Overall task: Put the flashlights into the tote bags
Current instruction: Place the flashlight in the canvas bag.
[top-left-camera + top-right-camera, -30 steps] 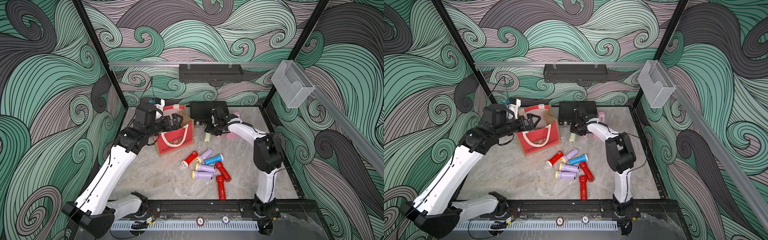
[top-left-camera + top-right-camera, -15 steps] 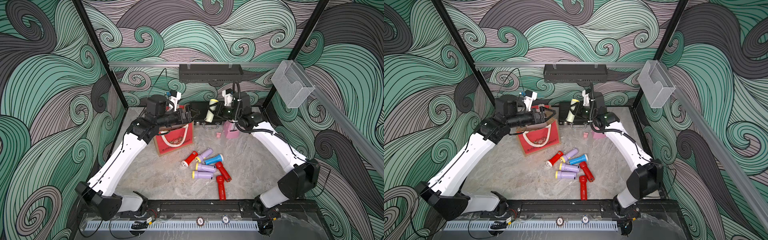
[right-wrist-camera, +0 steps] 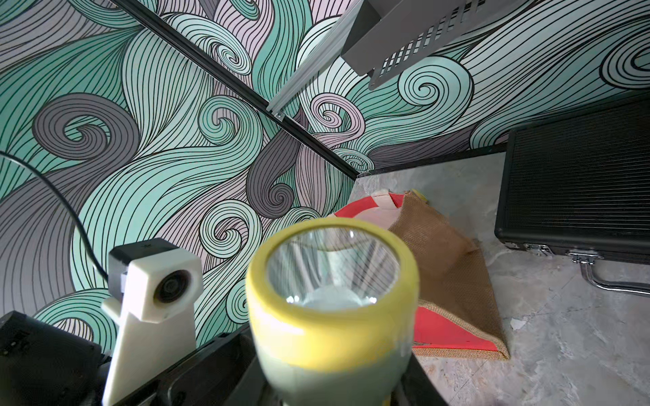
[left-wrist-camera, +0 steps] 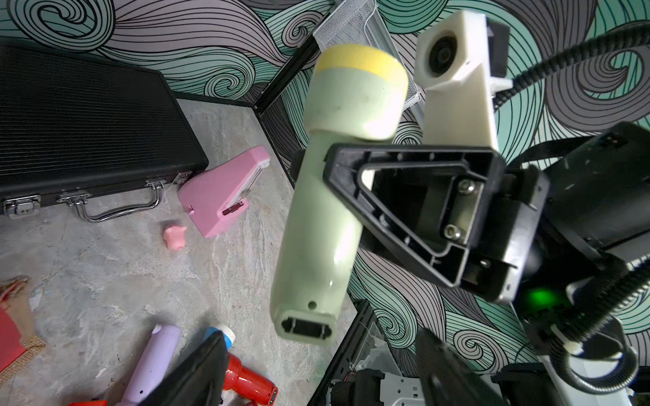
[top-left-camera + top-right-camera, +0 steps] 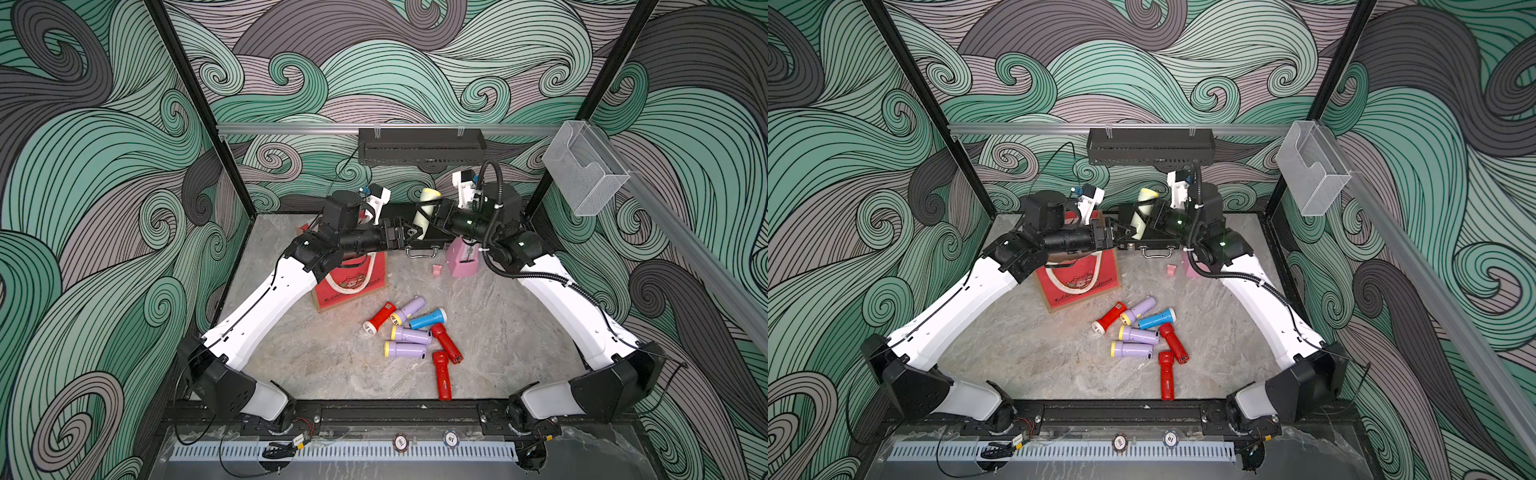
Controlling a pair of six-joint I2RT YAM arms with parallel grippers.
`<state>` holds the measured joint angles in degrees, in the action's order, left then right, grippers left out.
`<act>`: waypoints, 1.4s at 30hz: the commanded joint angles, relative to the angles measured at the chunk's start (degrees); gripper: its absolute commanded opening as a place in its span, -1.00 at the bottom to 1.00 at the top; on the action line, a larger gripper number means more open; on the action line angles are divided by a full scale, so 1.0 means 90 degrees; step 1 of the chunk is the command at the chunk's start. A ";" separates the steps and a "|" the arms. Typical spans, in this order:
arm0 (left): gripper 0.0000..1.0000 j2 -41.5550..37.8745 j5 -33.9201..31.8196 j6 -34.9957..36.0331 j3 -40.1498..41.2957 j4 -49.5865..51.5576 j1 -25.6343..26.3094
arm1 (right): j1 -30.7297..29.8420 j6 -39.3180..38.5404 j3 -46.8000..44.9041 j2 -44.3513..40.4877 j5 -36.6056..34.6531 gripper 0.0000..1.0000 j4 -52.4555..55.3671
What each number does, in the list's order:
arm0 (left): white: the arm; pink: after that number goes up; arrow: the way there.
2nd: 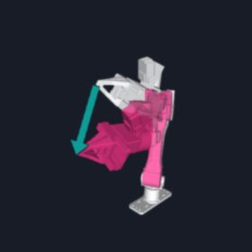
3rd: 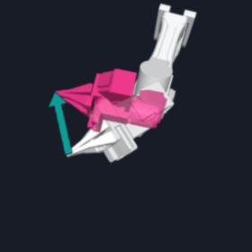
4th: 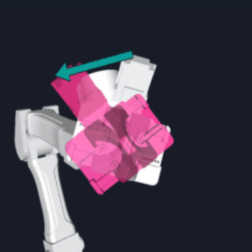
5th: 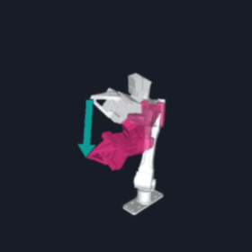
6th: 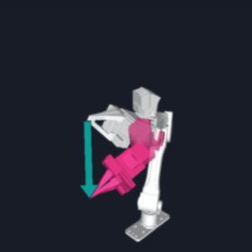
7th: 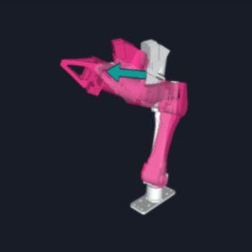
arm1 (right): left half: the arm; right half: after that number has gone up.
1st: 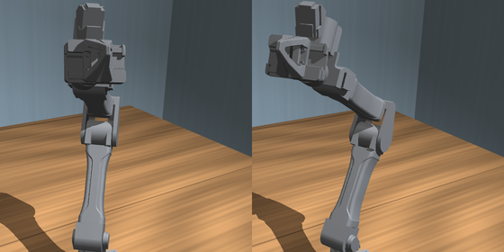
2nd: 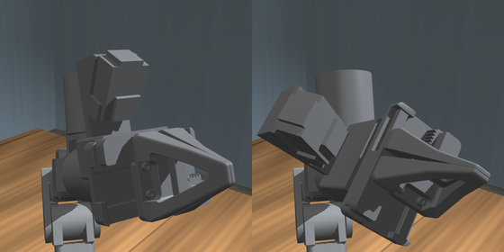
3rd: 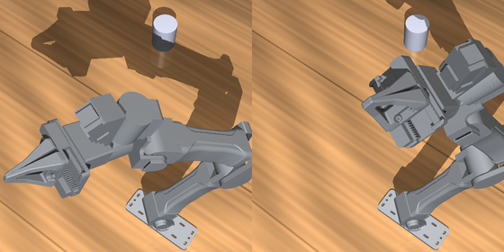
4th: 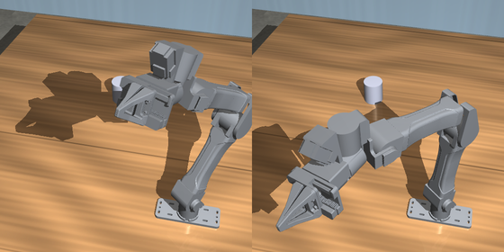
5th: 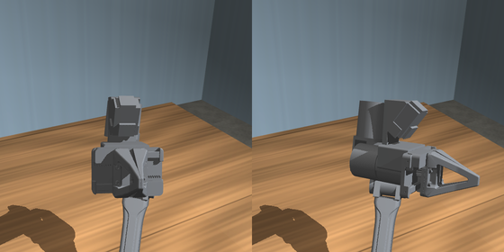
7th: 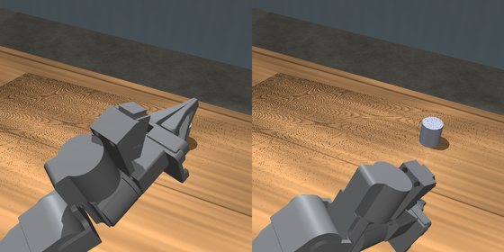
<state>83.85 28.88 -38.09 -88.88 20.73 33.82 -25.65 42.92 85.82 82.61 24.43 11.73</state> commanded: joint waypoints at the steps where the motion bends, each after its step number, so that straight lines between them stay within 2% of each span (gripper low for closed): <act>1: 0.64 0.0115 -0.0138 0.0028 -0.0167 -0.0346 0.0059 | -0.0098 0.0210 -0.0047 -0.0150 0.0029 -1.00 -0.0249; 12: 0.37 0.0426 -0.0128 0.0071 -0.0222 -0.0399 0.0147 | -0.0196 0.0252 -0.0281 -0.0360 0.0008 -1.00 -0.0223; 24: 0.20 0.0614 -0.0104 0.0101 -0.0366 -0.0429 0.0180 | -0.0236 0.0241 -0.0327 -0.0321 0.0022 -1.00 -0.0252; 35: -0.32 0.0650 -0.0110 0.0174 -0.0349 -0.0382 0.0179 | -0.0242 0.0280 -0.0280 -0.0166 0.0025 -1.00 -0.0207; 40: -0.67 0.0636 -0.0138 0.0232 -0.0349 -0.0343 0.0178 | -0.0252 0.0271 -0.0211 -0.0113 0.0038 -1.00 -0.0178; 42: -0.89 0.0612 -0.0194 0.0283 -0.0349 -0.0279 0.0177 | -0.0253 0.0271 -0.0191 -0.0087 0.0059 -1.00 -0.0171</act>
<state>89.06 28.95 -36.42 -90.24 17.52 35.77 -27.42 45.47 82.78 81.14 24.40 11.35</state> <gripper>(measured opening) 0.388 0.380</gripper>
